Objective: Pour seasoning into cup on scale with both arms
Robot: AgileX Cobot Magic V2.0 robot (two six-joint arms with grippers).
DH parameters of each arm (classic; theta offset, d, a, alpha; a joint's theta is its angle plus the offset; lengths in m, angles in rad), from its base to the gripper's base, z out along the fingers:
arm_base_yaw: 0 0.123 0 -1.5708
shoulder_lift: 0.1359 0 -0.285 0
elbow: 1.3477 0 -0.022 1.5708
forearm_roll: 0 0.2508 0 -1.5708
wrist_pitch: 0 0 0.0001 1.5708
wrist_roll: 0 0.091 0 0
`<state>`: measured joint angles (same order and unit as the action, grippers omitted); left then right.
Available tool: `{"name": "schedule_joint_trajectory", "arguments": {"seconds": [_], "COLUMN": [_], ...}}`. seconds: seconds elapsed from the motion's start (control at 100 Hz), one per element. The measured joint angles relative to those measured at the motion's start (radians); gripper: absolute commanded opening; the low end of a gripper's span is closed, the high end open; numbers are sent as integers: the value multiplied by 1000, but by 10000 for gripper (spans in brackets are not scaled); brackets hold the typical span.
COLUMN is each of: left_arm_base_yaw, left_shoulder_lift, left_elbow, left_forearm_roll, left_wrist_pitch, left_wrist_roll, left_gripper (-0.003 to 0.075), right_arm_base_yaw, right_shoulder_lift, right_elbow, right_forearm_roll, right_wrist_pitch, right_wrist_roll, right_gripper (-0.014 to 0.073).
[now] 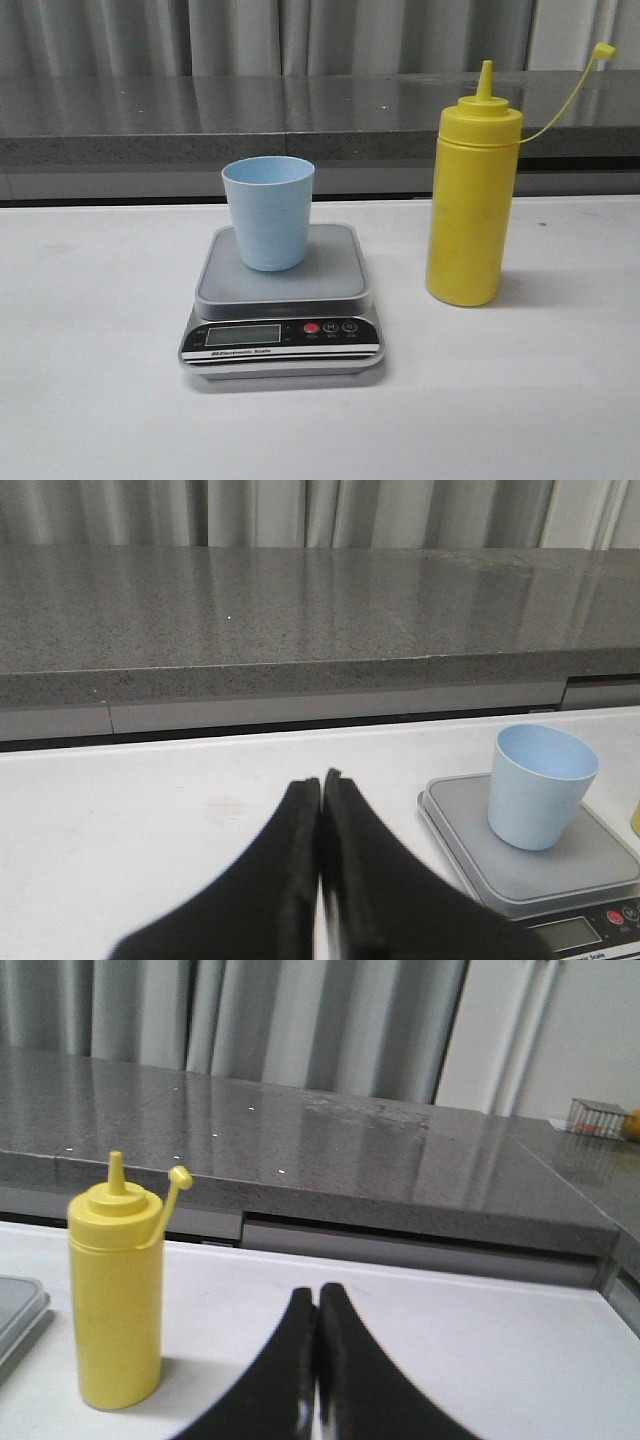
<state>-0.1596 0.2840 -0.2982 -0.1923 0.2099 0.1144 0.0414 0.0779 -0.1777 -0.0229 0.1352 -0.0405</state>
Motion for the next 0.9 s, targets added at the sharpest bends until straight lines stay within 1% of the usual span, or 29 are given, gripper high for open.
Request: {"name": "schedule_joint_trajectory", "arguments": {"seconds": [0.14, 0.35, 0.54, 0.9], "left_arm_base_yaw": [0, 0, 0, 0], "left_shoulder_lift": [0, 0, 0, 0], "left_elbow": [0, 0, 0, 0], "left_forearm_roll": [0, 0, 0, 0], "left_wrist_pitch": [0, 0, 0, 0], "left_wrist_roll": [0, 0, 0, 0], "left_gripper": [-20, -20, -20, -20], "right_arm_base_yaw": [-36, -36, -36, -36], "right_shoulder_lift": [-82, -89, -89, -89], "right_elbow": [84, 169, 203, 205], "right_forearm_roll": [-2, -4, -4, -6], "right_wrist_pitch": [2, -14, -33, -37], "right_wrist_roll": [46, 62, 64, 64], "right_gripper": [-69, -69, -69, -69]}}
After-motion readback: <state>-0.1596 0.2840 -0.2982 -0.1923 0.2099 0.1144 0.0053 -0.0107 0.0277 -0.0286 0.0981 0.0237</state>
